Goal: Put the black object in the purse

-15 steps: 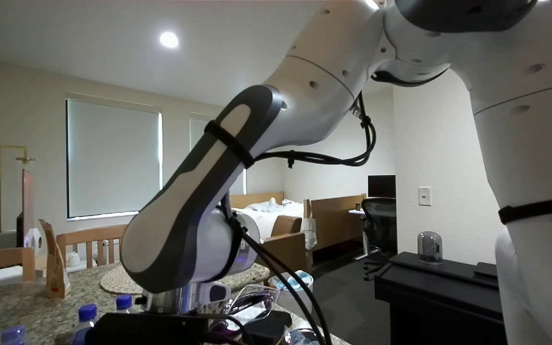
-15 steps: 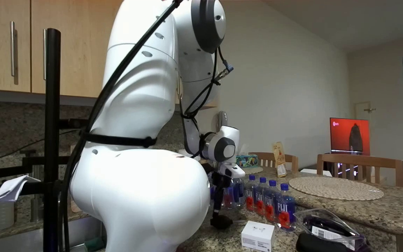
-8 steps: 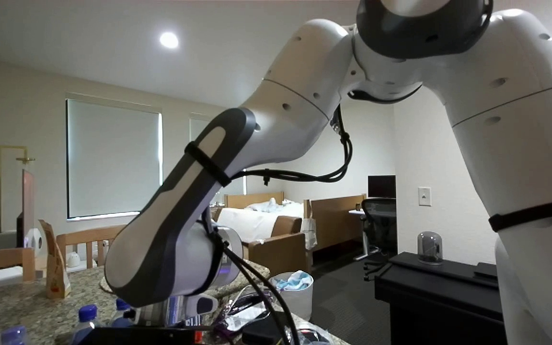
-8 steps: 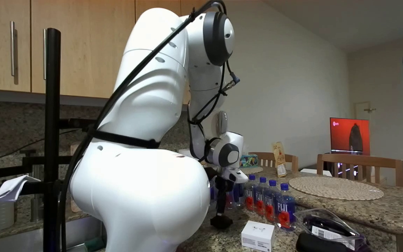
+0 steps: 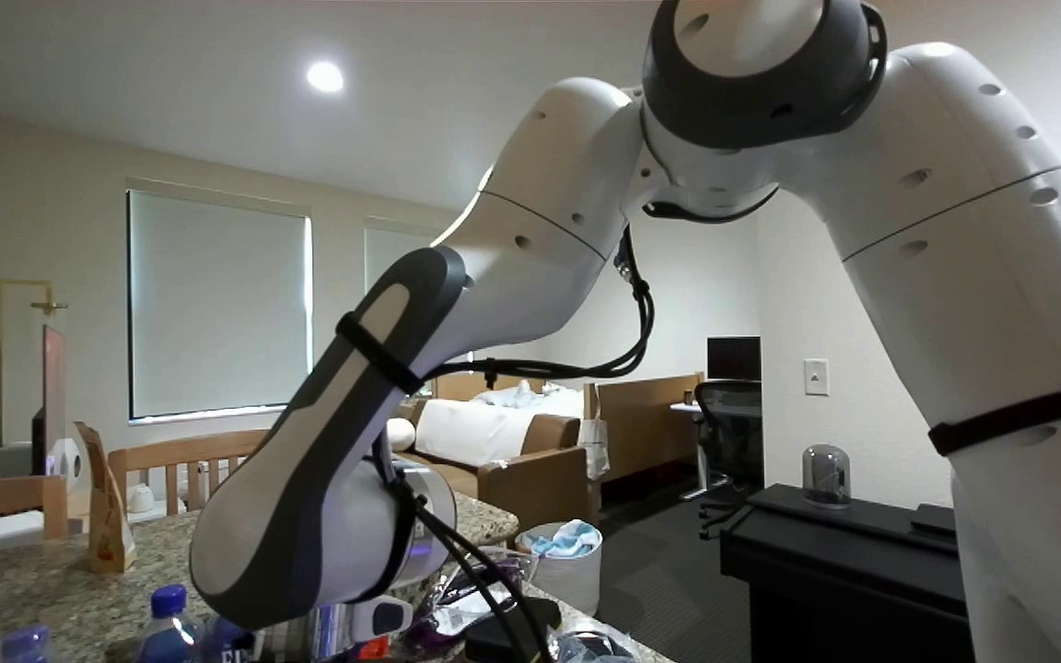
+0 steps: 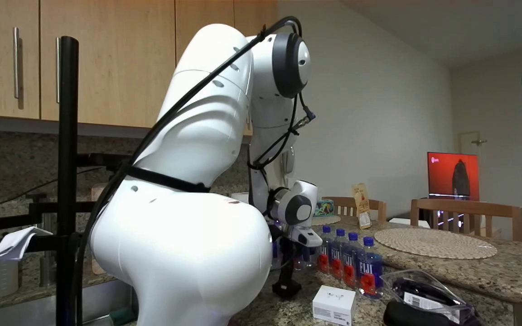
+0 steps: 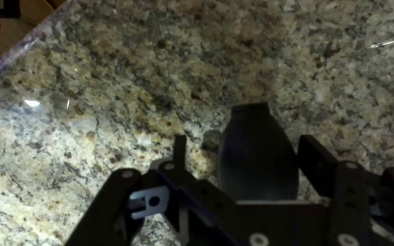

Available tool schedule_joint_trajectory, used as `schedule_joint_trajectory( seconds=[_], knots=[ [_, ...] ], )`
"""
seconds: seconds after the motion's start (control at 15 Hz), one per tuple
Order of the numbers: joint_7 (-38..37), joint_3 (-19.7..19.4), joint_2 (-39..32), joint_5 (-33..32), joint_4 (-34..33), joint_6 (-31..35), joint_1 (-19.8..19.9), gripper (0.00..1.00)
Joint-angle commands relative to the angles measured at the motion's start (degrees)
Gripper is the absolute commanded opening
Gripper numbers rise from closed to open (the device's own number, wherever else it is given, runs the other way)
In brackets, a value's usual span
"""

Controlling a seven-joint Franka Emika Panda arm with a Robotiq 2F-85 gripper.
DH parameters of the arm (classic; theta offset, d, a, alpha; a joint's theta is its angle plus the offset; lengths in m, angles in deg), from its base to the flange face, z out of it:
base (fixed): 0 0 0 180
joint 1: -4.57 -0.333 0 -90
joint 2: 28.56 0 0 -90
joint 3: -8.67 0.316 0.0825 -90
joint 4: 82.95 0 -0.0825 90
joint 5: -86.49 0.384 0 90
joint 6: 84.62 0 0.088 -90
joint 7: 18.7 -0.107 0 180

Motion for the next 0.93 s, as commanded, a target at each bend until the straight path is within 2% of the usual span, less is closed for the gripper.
schedule_joint_trajectory(
  seconds=[0.0,0.27,0.47,0.73,0.87],
  knots=[
    [1.52,-0.71,-1.17,-0.38,-1.32,-1.92,-0.56,0.53],
    [0.96,-0.93,-1.34,-0.61,-1.26,-1.78,-0.98,0.27],
    [0.66,-1.16,-1.04,-0.76,-0.89,-1.57,-1.42,0.11],
    [-1.48,-1.82,0.58,-1.95,0.41,-0.14,-2.58,0.05],
    [-3.47,-2.31,2.8,-3.64,2.22,2.44,-4.18,0.07]
  ],
)
